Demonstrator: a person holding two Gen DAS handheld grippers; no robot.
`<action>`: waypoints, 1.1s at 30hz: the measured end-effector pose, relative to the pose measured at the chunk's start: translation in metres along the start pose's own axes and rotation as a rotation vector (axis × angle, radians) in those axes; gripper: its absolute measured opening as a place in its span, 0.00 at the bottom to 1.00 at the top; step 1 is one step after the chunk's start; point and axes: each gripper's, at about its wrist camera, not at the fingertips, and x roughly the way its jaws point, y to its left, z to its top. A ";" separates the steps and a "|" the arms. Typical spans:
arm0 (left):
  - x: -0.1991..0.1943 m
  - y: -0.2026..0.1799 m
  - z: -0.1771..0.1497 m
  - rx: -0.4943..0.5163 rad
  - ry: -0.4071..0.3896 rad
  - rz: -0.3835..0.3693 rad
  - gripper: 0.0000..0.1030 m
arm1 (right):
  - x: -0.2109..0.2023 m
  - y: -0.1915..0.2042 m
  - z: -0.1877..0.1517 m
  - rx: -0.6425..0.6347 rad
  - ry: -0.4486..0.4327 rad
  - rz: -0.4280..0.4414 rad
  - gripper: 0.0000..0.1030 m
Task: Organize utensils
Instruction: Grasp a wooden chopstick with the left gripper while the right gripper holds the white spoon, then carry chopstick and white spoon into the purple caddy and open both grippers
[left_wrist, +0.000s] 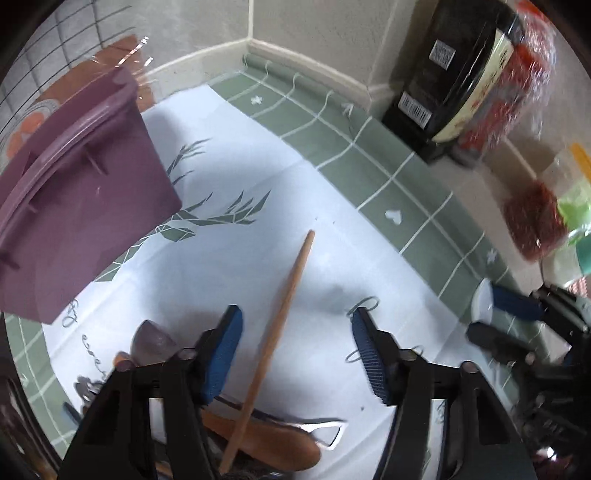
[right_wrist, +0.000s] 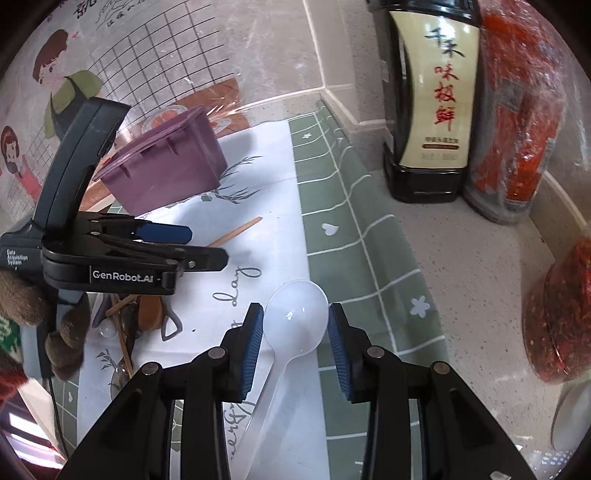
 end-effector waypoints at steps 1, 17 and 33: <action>0.002 0.003 0.002 -0.006 0.021 0.015 0.29 | -0.001 -0.001 -0.001 0.004 -0.002 -0.002 0.33; 0.019 -0.009 0.008 -0.010 0.075 0.028 0.12 | 0.000 -0.003 -0.004 0.024 -0.001 -0.009 0.33; -0.072 0.032 -0.072 -0.449 -0.321 -0.061 0.05 | -0.015 0.029 0.022 -0.109 -0.091 0.030 0.32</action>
